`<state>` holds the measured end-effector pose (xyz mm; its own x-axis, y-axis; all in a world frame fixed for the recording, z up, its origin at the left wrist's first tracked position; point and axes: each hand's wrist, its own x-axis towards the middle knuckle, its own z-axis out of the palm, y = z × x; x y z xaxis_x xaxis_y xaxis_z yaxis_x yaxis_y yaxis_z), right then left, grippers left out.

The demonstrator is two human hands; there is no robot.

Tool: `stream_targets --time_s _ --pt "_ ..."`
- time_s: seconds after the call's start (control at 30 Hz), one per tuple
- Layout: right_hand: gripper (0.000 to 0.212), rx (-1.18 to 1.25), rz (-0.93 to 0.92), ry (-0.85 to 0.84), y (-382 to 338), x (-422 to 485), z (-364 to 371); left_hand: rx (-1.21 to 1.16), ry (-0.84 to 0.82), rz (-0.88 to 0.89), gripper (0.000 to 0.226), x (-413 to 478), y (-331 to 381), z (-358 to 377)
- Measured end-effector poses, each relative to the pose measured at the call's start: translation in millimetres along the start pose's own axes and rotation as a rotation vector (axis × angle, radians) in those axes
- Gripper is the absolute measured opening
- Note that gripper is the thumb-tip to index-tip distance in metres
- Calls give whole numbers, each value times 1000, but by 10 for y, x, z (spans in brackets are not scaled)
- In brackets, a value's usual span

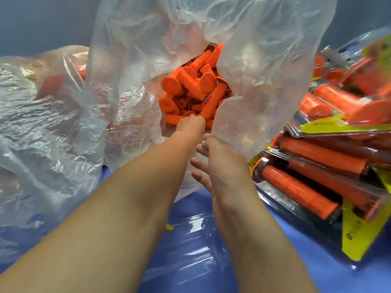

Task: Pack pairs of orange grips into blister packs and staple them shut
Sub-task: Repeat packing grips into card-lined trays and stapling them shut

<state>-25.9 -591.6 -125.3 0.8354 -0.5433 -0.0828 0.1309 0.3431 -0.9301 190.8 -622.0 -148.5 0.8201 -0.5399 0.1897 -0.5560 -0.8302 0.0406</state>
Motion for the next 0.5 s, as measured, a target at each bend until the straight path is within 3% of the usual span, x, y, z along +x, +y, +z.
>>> stream_targets --time_s 0.1,0.27,0.33,0.4,0.5 --pt "20 9 8 1 -16 6 1 87 129 77 31 -160 -86 -117" --pt "24 -43 -7 -16 -57 -111 163 -419 371 98 32 -713 -264 -592" --pt "21 -56 -38 11 -67 -193 258 -538 379 147 38 -1091 -353 -882" --pt "14 -22 -89 72 -63 -286 336 -622 341 207 30 -1531 -464 -1178" --pt "28 110 -39 110 -67 -455 423 -833 236 205 15 -2225 -701 -1471"
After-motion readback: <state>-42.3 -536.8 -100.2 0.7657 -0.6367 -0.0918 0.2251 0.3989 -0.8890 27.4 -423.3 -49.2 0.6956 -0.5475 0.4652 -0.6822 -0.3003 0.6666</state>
